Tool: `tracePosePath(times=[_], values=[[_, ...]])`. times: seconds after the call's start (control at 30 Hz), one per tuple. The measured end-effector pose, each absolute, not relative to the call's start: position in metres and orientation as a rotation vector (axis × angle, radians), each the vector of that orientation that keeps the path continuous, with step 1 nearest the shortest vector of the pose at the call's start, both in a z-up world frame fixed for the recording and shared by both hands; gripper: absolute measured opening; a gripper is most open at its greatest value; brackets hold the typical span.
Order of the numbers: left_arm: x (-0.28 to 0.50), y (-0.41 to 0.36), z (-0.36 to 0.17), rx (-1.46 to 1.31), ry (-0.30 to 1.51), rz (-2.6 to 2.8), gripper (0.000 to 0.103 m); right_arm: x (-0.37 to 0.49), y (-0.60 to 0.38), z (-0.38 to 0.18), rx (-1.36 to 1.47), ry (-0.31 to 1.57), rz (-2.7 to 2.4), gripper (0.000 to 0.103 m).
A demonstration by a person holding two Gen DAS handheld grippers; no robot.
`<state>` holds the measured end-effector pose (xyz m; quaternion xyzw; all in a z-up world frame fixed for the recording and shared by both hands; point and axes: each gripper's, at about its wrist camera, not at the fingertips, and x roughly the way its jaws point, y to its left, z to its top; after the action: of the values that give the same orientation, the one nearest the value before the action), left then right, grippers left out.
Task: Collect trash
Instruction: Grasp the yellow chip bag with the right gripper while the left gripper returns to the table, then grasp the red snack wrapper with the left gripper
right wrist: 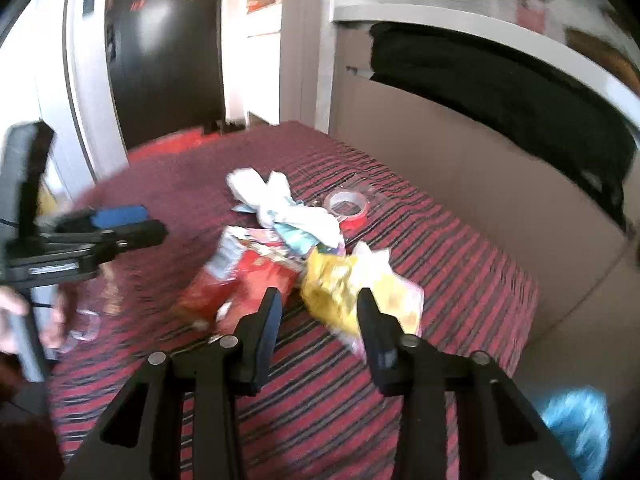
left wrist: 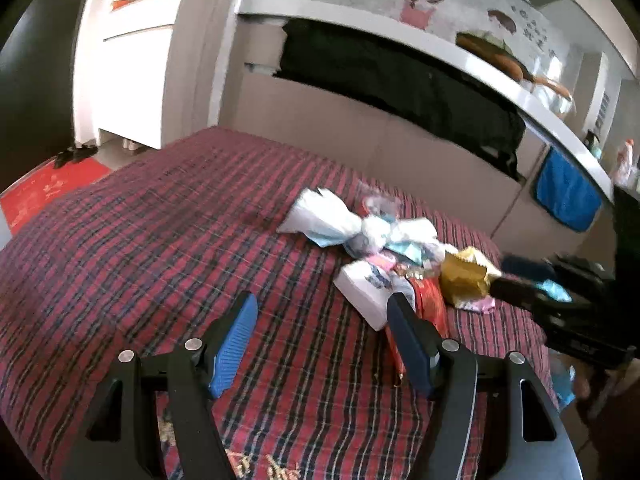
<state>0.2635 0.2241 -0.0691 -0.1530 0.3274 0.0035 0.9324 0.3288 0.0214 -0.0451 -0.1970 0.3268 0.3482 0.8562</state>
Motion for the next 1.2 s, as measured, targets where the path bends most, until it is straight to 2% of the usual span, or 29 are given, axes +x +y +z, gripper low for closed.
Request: tracePosePath(times=[0.13, 0.2, 0.33, 0.37, 0.5, 0.63, 0.83, 0.93, 1.03, 1.2], values=[[0.27, 0.218, -0.075, -0.317, 0.69, -0.045, 0.068, 0.352, 0.041, -0.072, -0.549, 0.688, 0.654, 0.035], [0.273, 0.217, -0.076, -0.331, 0.698, -0.064, 0.068, 0.359, 0.044, -0.084, -0.597, 0.698, 0.641, 0.039], [0.277, 0.216, -0.08, -0.364, 0.696, -0.089, 0.068, 0.367, 0.035, -0.093, -0.582, 0.723, 0.635, 0.041], [0.278, 0.214, -0.08, -0.358, 0.693, -0.094, 0.068, 0.371, 0.029, -0.091, -0.539, 0.73, 0.642, 0.04], [0.282, 0.202, -0.082, -0.321, 0.718, -0.132, 0.068, 0.375, 0.003, -0.079, -0.328, 0.785, 0.681, 0.024], [0.287, 0.184, -0.084, -0.283, 0.761, -0.151, 0.068, 0.356, -0.022, -0.06, -0.224, 0.756, 0.669, 0.016], [0.293, 0.172, -0.085, -0.314, 0.799, -0.133, 0.067, 0.339, -0.051, -0.044, -0.054, 0.761, 0.682, 0.015], [0.294, 0.168, -0.085, -0.342, 0.793, -0.131, 0.06, 0.326, -0.066, -0.045, 0.001, 0.765, 0.654, 0.015], [0.296, 0.164, -0.084, -0.346, 0.785, -0.129, 0.06, 0.313, -0.076, -0.045, 0.031, 0.759, 0.626, 0.015], [0.302, 0.165, -0.087, -0.367, 0.807, -0.078, 0.037, 0.302, -0.087, -0.051, 0.11, 0.771, 0.621, 0.015]])
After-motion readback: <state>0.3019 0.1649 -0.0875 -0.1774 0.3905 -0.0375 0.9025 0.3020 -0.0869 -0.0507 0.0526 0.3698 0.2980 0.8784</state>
